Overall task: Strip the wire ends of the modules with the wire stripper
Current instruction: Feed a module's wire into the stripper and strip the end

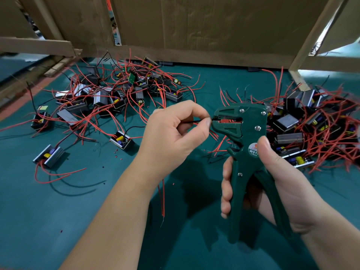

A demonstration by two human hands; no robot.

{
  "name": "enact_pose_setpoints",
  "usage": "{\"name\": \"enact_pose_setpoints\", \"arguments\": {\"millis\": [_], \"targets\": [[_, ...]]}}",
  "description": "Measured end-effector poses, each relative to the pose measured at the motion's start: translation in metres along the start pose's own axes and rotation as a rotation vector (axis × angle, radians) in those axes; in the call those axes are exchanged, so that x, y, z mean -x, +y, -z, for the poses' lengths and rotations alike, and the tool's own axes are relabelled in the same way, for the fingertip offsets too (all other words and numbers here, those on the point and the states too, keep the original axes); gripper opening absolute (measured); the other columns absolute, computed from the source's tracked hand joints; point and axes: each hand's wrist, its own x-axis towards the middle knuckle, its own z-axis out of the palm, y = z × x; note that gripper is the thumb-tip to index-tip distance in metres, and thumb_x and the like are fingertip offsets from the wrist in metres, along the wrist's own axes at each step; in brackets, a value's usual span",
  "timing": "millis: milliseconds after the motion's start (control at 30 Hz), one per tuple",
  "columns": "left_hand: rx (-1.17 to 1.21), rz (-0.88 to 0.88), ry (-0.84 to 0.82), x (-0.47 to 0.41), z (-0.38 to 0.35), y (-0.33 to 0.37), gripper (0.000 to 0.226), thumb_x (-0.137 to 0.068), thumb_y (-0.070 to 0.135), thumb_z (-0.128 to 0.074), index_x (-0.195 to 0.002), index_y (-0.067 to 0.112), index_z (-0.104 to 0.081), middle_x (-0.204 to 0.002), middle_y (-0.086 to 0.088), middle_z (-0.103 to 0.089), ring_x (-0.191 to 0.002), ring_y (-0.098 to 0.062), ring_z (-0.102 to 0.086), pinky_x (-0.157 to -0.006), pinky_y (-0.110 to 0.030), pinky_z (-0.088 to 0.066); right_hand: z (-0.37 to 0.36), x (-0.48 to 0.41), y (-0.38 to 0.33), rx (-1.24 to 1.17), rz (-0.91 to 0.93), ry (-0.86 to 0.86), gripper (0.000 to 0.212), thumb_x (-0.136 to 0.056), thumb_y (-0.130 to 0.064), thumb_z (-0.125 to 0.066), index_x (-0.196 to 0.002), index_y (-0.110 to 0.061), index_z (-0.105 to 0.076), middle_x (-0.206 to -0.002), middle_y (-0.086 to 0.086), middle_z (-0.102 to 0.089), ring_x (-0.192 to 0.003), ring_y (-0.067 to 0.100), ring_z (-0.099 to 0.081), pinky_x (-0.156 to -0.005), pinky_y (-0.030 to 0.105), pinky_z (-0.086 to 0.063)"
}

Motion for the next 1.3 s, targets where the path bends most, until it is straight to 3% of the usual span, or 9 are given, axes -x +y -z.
{"name": "enact_pose_setpoints", "arguments": {"millis": [200,400,633,833,1100,1300], "targets": [[-0.040,-0.024,0.011,-0.0004,0.0006,0.0009,0.009,-0.084,0.029,-0.058,-0.077,0.024,-0.060,-0.056,-0.020,-0.042,-0.049,-0.026,-0.030,-0.047,-0.027,-0.026,0.0009,-0.0017,0.0018,-0.020,0.000,-0.010,0.074,-0.059,-0.075,-0.068,-0.085,-0.006,-0.068,-0.071,0.022,-0.062,-0.063,0.036,-0.063,-0.063,0.046,-0.053],[-0.119,-0.105,0.039,-0.0009,0.0019,0.0028,0.007,-0.086,0.024,-0.058,-0.080,0.025,-0.062,-0.058,-0.002,-0.044,-0.049,-0.010,-0.032,-0.053,-0.021,-0.028,-0.0003,-0.0032,0.0018,-0.075,-0.014,-0.030,0.079,-0.060,-0.075,-0.067,-0.093,-0.002,-0.070,-0.076,0.025,-0.064,-0.066,0.037,-0.065,-0.065,0.045,-0.054],[-0.164,-0.166,0.064,-0.0042,0.0007,0.0070,0.010,-0.086,0.017,-0.058,-0.077,0.017,-0.062,-0.057,0.016,-0.040,-0.050,-0.007,-0.031,-0.052,-0.015,-0.026,-0.0030,-0.0015,0.0022,-0.075,0.010,-0.004,0.073,-0.060,-0.071,-0.071,-0.085,-0.002,-0.069,-0.075,0.026,-0.063,-0.064,0.038,-0.064,-0.064,0.043,-0.054],[-0.178,-0.187,0.066,-0.0048,0.0007,0.0064,0.010,-0.086,0.018,-0.057,-0.078,0.015,-0.062,-0.058,0.010,-0.041,-0.051,-0.010,-0.031,-0.053,-0.017,-0.027,-0.0061,-0.0019,0.0034,0.025,0.056,0.084,0.068,-0.057,-0.072,-0.073,-0.075,-0.006,-0.067,-0.065,0.023,-0.060,-0.057,0.037,-0.061,-0.057,0.042,-0.052],[-0.242,-0.185,0.037,-0.0044,0.0006,0.0033,0.011,-0.089,0.020,-0.056,-0.080,0.018,-0.063,-0.066,0.006,-0.050,-0.053,-0.007,-0.036,-0.059,-0.027,-0.029,-0.0030,-0.0011,0.0017,-0.014,0.023,0.048,0.069,-0.060,-0.068,-0.074,-0.081,-0.004,-0.066,-0.071,0.026,-0.060,-0.062,0.038,-0.062,-0.062,0.042,-0.053],[-0.239,-0.182,0.029,-0.0046,0.0012,0.0030,0.011,-0.089,0.020,-0.056,-0.080,0.018,-0.062,-0.067,0.001,-0.053,-0.054,-0.011,-0.038,-0.060,-0.026,-0.030,-0.0026,-0.0004,0.0017,0.018,0.030,0.063,0.068,-0.059,-0.069,-0.074,-0.080,-0.004,-0.066,-0.070,0.025,-0.060,-0.061,0.038,-0.061,-0.061,0.043,-0.053]]}}
